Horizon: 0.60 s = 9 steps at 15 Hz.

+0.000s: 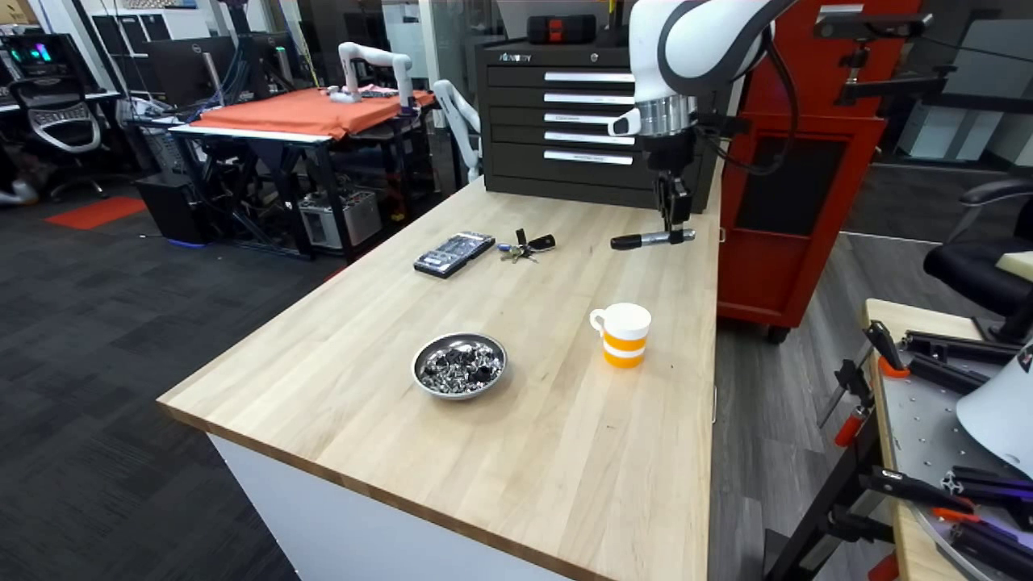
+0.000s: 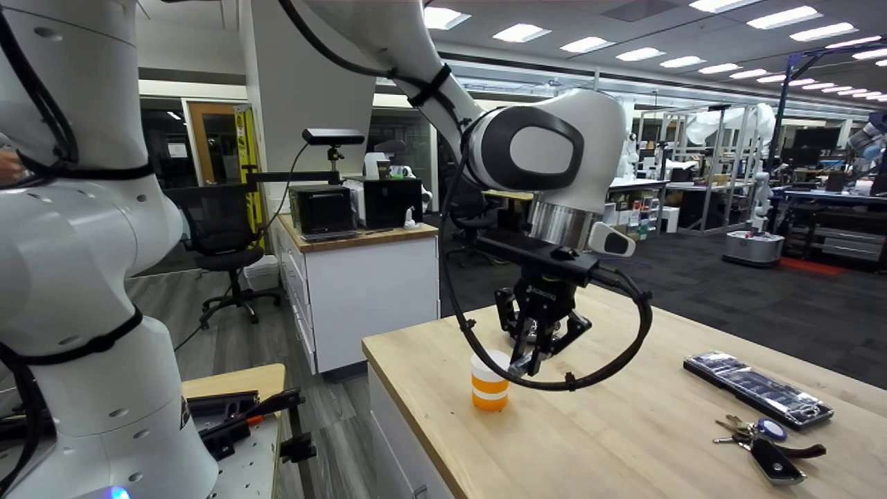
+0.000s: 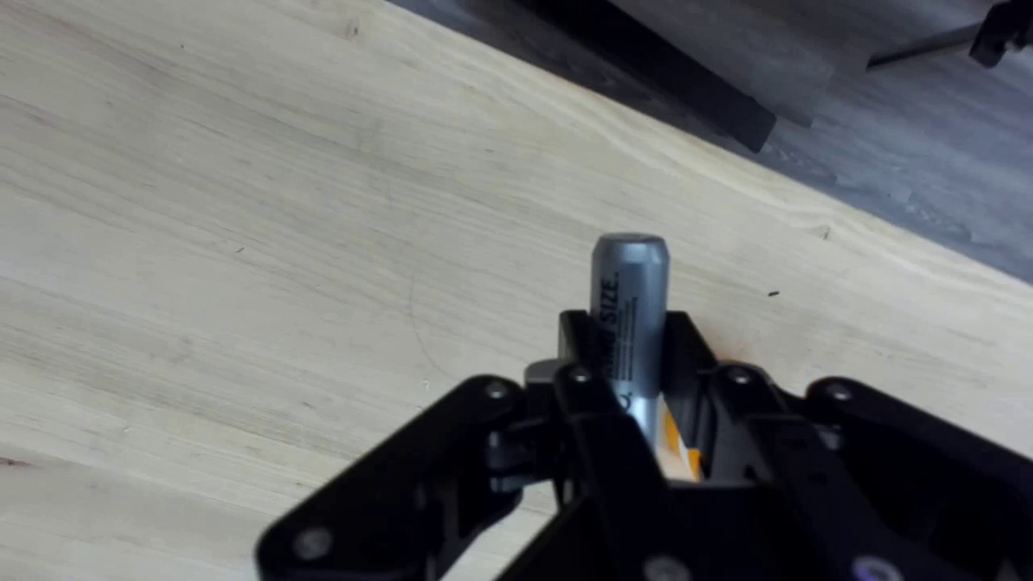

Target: Put the marker inside the mug cup

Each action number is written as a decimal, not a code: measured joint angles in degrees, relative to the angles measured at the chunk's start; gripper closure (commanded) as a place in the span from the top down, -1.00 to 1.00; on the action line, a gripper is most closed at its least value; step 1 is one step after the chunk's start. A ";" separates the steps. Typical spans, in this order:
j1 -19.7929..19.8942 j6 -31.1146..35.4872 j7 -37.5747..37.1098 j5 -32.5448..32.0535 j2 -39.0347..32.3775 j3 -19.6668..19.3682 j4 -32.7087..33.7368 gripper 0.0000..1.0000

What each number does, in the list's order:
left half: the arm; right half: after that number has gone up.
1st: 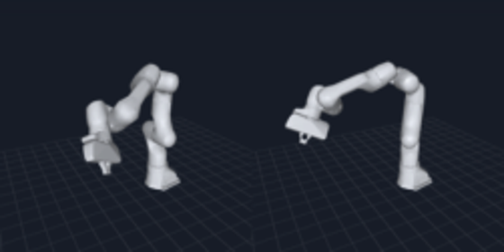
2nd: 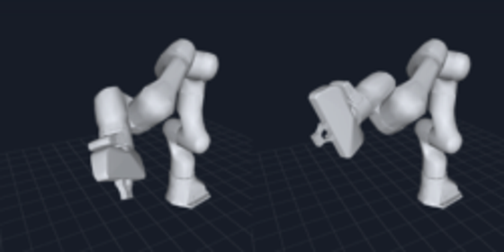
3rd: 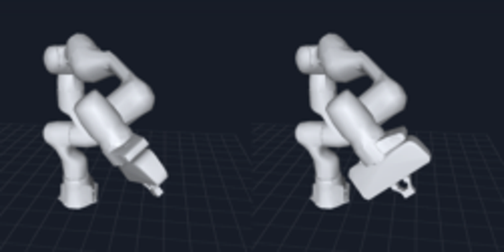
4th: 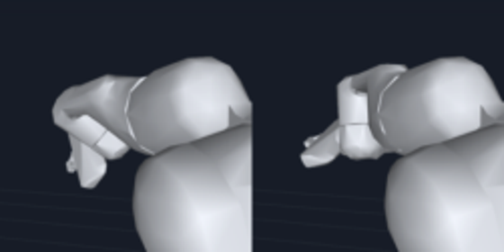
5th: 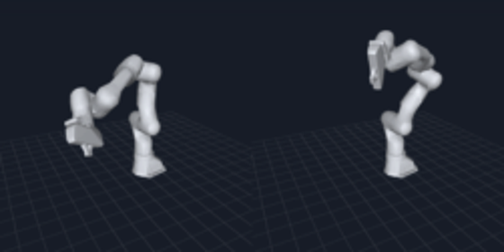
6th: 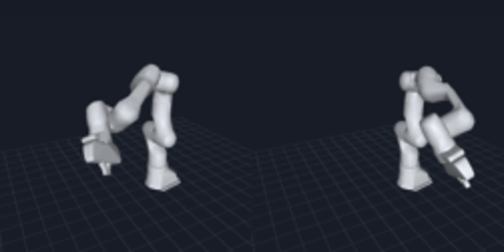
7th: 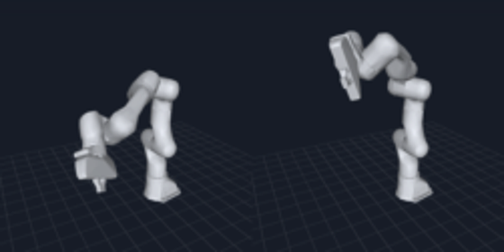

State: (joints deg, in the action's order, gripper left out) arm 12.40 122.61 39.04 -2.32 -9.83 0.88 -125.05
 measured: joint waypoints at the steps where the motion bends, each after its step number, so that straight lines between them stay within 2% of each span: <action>1: -0.63 -2.39 0.84 -1.11 0.02 -0.02 0.82 -0.88; 9: -6.89 -14.88 6.75 -8.34 -2.36 0.40 6.93 -0.88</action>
State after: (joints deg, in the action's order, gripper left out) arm 5.51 107.73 45.79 -10.66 -12.19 1.28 -118.12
